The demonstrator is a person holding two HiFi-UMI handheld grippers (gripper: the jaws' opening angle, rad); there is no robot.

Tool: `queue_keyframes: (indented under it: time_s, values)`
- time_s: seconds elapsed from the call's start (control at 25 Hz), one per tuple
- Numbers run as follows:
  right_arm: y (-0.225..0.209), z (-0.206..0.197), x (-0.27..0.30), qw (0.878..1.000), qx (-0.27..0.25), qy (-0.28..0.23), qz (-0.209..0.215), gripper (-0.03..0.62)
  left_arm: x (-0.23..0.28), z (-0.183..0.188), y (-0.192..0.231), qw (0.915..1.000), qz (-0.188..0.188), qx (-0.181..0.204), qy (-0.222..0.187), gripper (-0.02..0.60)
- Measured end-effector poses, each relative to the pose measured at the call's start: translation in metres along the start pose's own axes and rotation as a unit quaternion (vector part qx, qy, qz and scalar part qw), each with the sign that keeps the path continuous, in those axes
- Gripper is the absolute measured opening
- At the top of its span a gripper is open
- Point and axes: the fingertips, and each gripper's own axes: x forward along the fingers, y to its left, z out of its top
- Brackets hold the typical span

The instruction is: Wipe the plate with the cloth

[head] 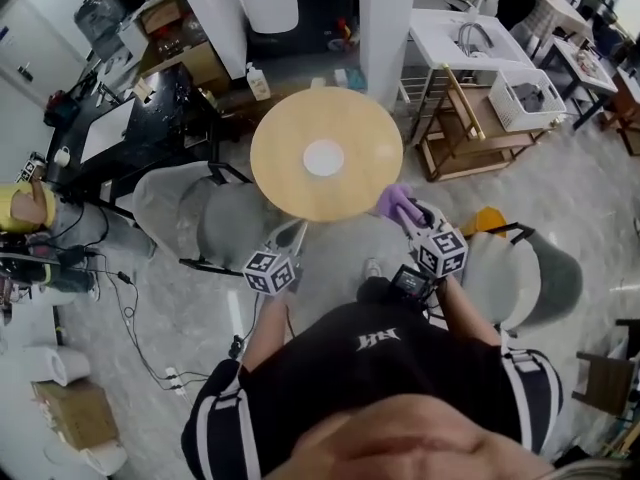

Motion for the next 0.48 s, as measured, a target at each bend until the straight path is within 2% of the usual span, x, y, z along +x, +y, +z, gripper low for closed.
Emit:
queue_keyframes:
  time_s: [0.28,0.48]
  values:
    - [-0.035,0.047,0.076,0.998,-0.022,-0.012,0.063,0.1,0.039,0.049,0.039,0.9987,0.05,0.008,-0.004,0.012]
    - [-0.077,0.066,0.123,0.996,-0.03,-0.019,0.084,0.1,0.067,0.083,0.053,0.9968,0.077,0.025,0.0,0.013]
